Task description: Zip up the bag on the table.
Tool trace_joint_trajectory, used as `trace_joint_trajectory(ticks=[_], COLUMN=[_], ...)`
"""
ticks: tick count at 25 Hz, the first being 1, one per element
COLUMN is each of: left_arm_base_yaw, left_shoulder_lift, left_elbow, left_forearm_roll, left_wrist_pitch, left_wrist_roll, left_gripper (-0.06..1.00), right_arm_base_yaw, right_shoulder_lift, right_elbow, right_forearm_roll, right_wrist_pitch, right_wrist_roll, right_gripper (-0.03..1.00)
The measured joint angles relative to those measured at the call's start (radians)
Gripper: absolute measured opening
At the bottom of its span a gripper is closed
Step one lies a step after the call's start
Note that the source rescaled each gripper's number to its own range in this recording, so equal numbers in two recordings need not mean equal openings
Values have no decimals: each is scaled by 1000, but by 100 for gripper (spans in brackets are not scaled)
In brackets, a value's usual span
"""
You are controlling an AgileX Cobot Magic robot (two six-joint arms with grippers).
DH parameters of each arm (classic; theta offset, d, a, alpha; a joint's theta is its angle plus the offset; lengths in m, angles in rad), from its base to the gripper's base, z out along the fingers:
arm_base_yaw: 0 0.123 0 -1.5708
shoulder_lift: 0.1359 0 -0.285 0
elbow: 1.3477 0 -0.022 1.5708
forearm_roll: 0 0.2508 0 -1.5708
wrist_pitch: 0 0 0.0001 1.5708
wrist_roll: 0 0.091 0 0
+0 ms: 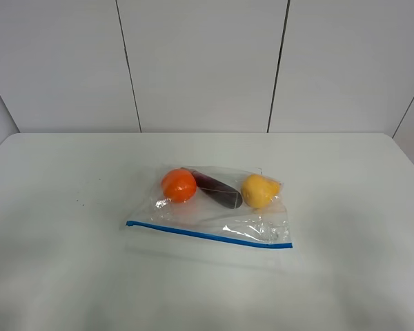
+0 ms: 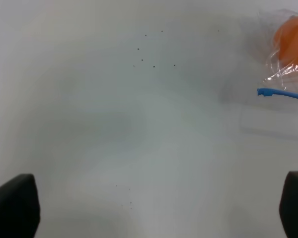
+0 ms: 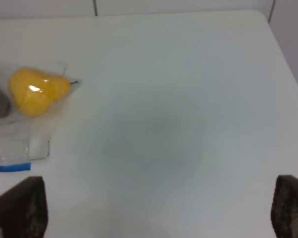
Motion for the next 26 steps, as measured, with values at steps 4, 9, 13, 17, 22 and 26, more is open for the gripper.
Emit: trace_joint_trajectory(ticks=[4,9,13,17,22,26], left_arm_base_yaw=[0,0,0,0,0,0], left_shoulder_lift=[0,0,0,0,0,0], left_elbow=[0,0,0,0,0,0], left_forearm_roll=[0,0,0,0,0,0], left_wrist_pitch=[0,0,0,0,0,0], left_wrist_roll=[0,0,0,0,0,0], left_gripper=[100,100,100,100,100,100], right_arm_base_yaw=[0,0,0,0,0,0], right_shoulder_lift=[0,0,0,0,0,0], right_elbow=[0,0,0,0,0,0], right_forearm_roll=[-1,-1,-1,-1,-1,-1], right_wrist_pitch=[0,0,0,0,0,0], right_wrist_roll=[1,17,22,22,22,22], right_gripper=[100,100,100,100,100,100])
